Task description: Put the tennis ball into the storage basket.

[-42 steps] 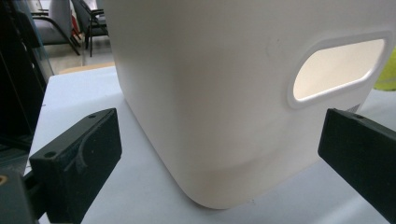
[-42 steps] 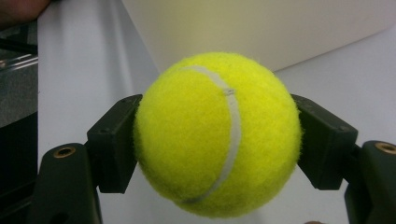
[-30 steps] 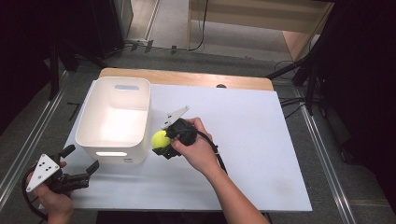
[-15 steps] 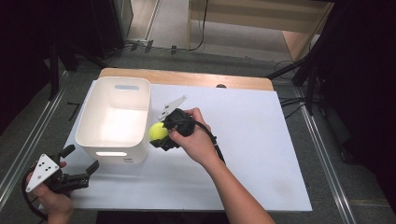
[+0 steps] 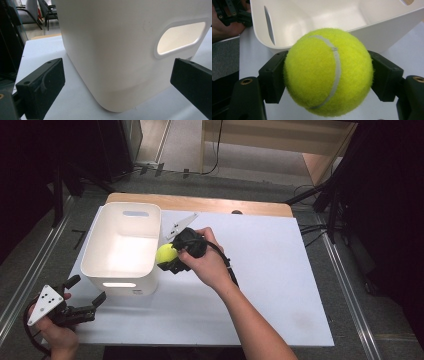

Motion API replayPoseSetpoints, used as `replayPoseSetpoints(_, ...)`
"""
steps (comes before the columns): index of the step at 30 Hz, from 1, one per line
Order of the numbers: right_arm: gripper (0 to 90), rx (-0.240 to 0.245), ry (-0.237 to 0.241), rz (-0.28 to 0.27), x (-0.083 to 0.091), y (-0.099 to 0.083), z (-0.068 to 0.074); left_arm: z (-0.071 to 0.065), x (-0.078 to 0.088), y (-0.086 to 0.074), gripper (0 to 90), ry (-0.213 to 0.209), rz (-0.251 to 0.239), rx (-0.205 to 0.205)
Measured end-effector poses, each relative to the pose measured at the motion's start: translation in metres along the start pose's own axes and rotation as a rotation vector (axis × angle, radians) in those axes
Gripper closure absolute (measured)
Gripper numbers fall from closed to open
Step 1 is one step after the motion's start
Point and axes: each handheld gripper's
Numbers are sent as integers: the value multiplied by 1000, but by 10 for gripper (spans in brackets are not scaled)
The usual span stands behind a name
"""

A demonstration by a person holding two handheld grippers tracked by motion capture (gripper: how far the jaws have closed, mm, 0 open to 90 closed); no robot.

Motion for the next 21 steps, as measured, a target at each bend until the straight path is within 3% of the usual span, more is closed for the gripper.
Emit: replayPoseSetpoints(21,236,18,5,-14,1,28,3,0,0,0,0,-3,-5,11)
Point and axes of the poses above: each handheld gripper's, and its own axes: x roughly backward along the jaws, y roughly out of its top, z roughly to its left, and after that the axes turned 14 degrees about -x, right-handed
